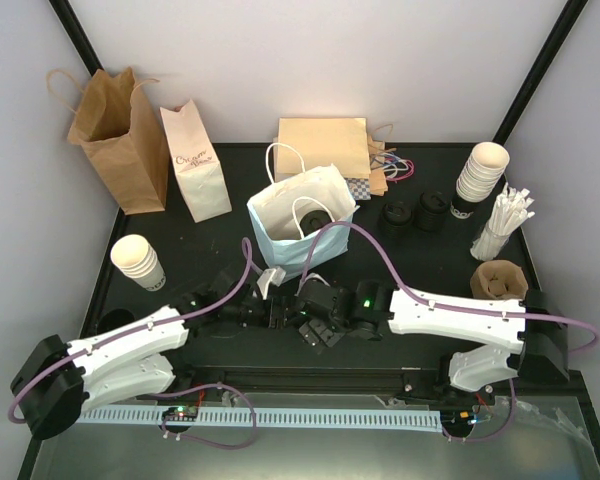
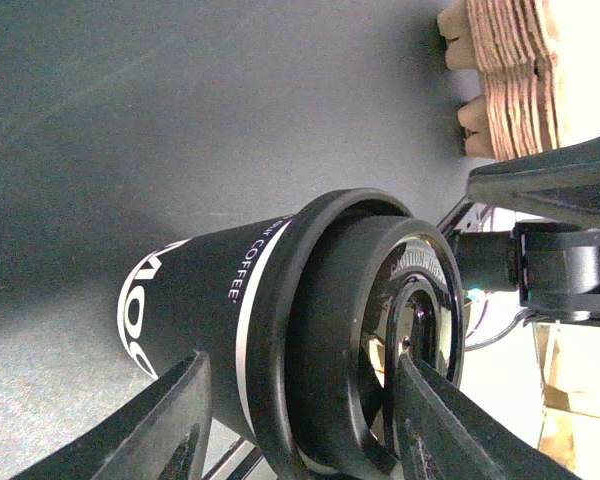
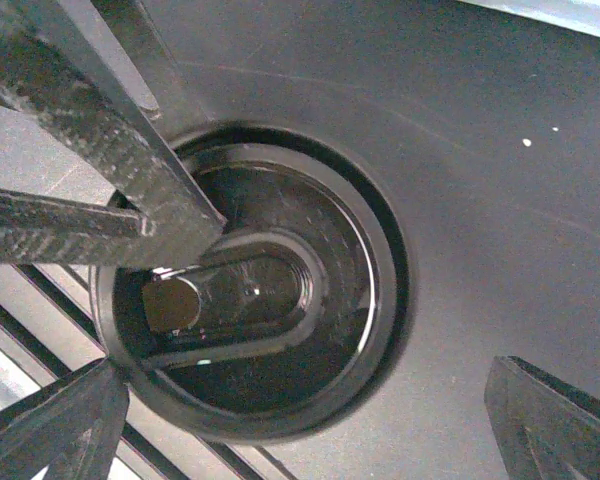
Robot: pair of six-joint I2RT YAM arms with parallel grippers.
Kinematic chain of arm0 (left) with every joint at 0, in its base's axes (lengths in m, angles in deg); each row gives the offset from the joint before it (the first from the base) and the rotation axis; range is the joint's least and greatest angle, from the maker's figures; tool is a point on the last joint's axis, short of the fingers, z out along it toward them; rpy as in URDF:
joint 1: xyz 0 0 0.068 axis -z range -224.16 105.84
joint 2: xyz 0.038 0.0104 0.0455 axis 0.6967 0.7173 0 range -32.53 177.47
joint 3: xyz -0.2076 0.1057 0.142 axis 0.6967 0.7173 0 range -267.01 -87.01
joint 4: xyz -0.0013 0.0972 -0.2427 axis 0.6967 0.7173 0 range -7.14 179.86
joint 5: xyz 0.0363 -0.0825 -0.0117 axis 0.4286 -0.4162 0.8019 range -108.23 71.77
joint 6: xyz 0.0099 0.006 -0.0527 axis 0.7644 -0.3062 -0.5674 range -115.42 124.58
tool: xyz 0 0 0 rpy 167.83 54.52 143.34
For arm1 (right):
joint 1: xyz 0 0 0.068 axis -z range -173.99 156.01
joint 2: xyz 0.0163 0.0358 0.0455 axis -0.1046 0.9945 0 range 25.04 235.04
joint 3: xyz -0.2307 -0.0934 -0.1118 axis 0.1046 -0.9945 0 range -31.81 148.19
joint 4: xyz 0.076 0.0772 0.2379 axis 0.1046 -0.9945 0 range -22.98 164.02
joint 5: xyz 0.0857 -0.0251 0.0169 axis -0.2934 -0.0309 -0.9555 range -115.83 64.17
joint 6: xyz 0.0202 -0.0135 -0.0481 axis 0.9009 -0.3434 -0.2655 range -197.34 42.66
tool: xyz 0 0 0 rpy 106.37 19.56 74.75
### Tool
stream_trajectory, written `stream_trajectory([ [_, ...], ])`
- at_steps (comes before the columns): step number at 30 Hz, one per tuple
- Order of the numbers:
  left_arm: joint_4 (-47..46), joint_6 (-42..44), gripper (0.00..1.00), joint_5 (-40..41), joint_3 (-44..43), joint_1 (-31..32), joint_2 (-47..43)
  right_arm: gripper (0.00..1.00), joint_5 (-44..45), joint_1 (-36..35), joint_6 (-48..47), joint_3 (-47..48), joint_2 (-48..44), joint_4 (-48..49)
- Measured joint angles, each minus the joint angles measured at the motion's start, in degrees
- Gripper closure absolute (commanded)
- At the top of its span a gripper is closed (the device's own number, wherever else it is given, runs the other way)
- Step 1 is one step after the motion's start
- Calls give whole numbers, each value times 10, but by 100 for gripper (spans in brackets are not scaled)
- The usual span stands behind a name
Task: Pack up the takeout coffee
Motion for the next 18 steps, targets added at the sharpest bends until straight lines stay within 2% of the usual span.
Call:
stream_trajectory([
  [6,46,10,45,9,-19,0,-7,0,3,4,5,-1,-26,-10],
  [18,142,31,31,27,-63,0,-50,2,-8,40,21,-18,-76,-9],
])
